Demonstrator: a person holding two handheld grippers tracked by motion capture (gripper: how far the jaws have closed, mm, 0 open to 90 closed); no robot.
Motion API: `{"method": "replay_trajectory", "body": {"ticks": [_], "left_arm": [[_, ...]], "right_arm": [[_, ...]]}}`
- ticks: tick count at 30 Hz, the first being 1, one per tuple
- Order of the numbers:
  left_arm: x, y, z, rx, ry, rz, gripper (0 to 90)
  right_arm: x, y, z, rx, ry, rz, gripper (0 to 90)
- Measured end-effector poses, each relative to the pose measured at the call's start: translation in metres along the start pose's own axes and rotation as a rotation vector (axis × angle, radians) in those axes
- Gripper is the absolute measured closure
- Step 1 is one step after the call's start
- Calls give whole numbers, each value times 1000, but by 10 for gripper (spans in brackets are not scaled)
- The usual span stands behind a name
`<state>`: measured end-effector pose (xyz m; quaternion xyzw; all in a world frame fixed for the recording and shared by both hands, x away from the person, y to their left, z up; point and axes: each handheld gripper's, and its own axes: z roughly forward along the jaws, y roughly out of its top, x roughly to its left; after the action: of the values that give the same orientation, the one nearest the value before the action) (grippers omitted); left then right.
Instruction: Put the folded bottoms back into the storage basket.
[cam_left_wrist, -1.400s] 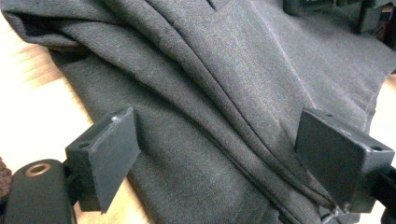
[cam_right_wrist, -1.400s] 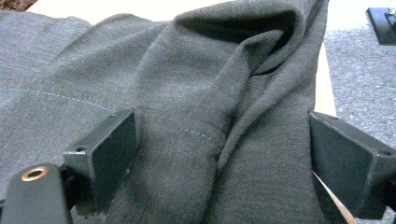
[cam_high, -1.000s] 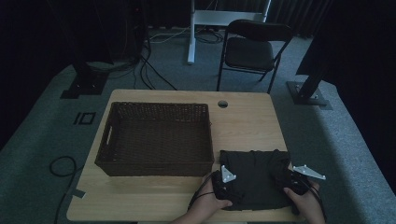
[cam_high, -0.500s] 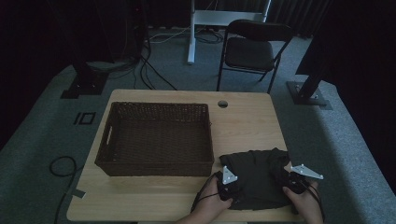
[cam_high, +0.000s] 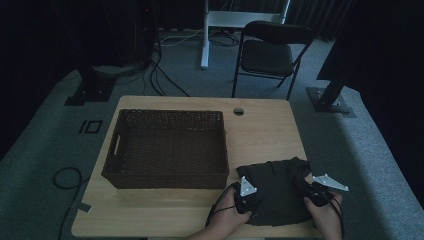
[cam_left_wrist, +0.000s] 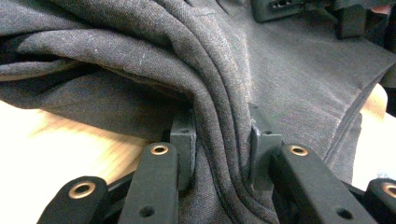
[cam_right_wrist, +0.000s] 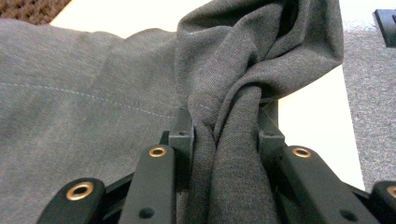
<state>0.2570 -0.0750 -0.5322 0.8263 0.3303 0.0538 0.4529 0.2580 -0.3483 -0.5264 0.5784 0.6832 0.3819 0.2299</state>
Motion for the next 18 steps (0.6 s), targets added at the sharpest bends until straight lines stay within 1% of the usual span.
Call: {"method": "replay_trajectory", "body": {"ticks": [1,2,3,4,5,6,9,10,11,13,14,17,18], "left_arm": [[0,0,0,0,0,0,702],[-1,2,-1,-1,-13,-4,702],[-1,2,-1,-1,-13,-4,703],[-2,4,-2,0,-15,3,704],[-3,5,-2,-1,-14,8,704],[-4,7,-4,-3,-14,23,704],[-4,11,-6,1,-18,33,704],[-4,13,-6,-3,-20,29,705],[-4,14,-7,-3,-22,31,705],[-3,17,-9,-3,-25,35,705],[-3,20,-10,-7,-26,47,704],[-3,23,-12,-11,-33,56,704],[-2,27,-15,-15,-38,60,704]], "right_arm": [[0,0,0,0,0,0,676],[0,1,-4,-4,5,5,679],[0,1,-4,-4,5,5,679],[0,3,-8,-5,2,4,681],[0,3,-8,-5,2,4,681],[0,3,-9,-12,4,9,682],[-1,6,-14,-21,7,10,683],[-1,7,-15,-17,9,8,683],[-1,8,-16,-26,11,14,683],[0,11,-20,-28,15,8,683],[0,14,-23,-41,21,16,683],[1,17,-26,-49,24,19,683],[1,21,-29,-53,28,20,683]]}}
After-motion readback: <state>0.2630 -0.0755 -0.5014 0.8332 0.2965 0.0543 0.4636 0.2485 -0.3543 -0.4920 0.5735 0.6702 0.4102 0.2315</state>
